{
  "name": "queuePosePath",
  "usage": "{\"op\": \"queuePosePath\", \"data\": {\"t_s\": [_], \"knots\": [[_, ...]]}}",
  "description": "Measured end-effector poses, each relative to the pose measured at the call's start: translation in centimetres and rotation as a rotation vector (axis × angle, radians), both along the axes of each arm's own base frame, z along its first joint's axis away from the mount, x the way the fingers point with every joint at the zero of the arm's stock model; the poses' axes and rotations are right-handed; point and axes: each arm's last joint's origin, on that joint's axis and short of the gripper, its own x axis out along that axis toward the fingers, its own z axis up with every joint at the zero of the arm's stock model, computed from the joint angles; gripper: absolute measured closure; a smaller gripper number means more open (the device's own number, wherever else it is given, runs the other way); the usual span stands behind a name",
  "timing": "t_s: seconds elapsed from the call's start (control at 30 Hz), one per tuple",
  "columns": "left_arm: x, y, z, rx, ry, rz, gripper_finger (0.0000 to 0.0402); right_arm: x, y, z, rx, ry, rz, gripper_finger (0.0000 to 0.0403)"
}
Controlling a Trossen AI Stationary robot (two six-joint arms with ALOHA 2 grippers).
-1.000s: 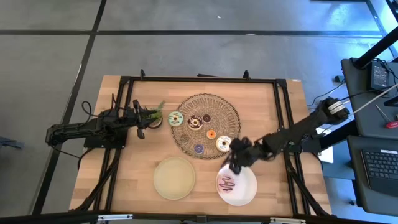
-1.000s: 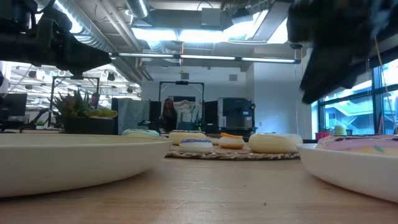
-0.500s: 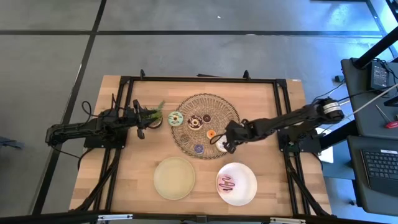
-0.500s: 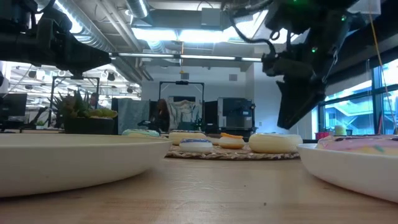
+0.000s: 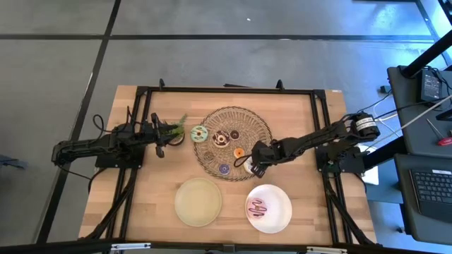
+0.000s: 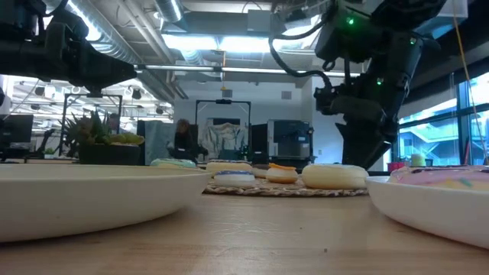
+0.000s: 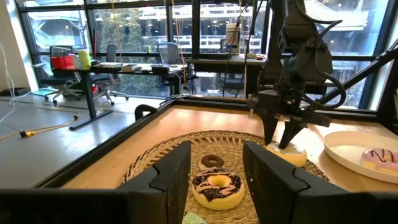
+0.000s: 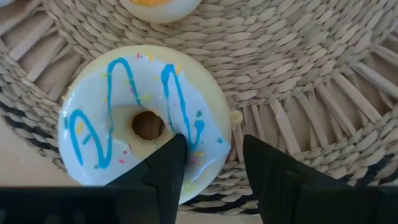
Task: Pick & Place donuts
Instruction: Put the big white donut on the white plate
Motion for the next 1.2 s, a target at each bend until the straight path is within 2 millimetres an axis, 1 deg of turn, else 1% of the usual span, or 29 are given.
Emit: {"op": "queuePosePath", "data": {"t_s": [0.1,0.2,0.27,0.47,0.53,0.63,0.8,0.87,1.0,1.1,1.2], "knots": [[0.0,0.0,0.0,0.000,0.000,0.000,0.0258,0.0,0.0,0.0,0.001,0.002,-0.001,0.0242],[0.0,0.0,0.0,0.000,0.000,0.000,0.0258,0.1,0.0,0.0,0.002,0.002,0.006,0.0264],[0.0,0.0,0.0,0.000,0.000,0.000,0.0258,0.1,0.0,0.0,0.002,0.004,0.015,0.0286],[0.0,0.0,0.0,0.000,0.000,0.000,0.0258,0.0,0.1,0.2,0.007,0.003,0.035,0.0370],[0.0,0.0,0.0,0.000,0.000,0.000,0.0258,-0.1,0.0,0.5,0.008,-0.002,0.039,0.0389],[0.0,0.0,0.0,0.000,0.000,0.000,0.0258,-0.3,0.0,1.5,0.008,-0.011,0.042,0.0389],[0.0,0.0,0.0,0.000,0.000,0.000,0.0258,-0.8,0.1,4.6,0.008,-0.017,0.035,0.0387],[0.0,0.0,0.0,0.000,0.000,0.000,0.0258,-1.3,0.7,5.7,0.029,-0.011,0.054,0.0392],[0.0,0.0,0.0,0.000,0.000,0.000,0.0258,-2.4,3.2,7.3,0.151,-0.035,0.105,0.0394],[0.0,0.0,0.0,0.000,0.000,0.000,0.0258,-3.7,5.6,8.2,0.240,-0.036,0.118,0.0393],[0.0,0.0,0.0,0.000,0.000,0.000,0.0258,-5.3,8.5,8.5,0.306,-0.023,0.124,0.0393]]}}
